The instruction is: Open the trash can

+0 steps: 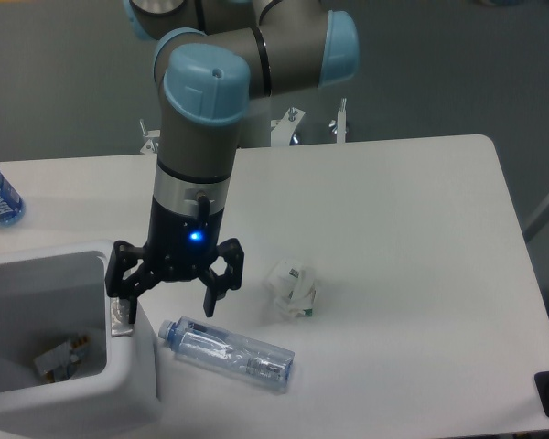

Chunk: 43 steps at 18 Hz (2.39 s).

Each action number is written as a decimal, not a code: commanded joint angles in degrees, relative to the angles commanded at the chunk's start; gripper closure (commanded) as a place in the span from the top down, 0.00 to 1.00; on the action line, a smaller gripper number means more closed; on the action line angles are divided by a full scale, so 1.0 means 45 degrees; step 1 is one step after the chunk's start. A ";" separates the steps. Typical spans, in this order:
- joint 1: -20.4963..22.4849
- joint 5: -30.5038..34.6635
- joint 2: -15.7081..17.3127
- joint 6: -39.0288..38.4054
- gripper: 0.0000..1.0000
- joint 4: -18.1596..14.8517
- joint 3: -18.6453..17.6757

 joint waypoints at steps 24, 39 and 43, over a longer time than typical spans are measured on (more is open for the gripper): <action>0.3181 0.1445 0.0976 0.6106 1.00 -0.1951 0.0039; 0.6561 0.3340 0.1407 1.6697 1.00 -0.4472 -0.0058; 0.6738 0.3320 0.1407 1.6719 1.00 -0.4414 -0.0039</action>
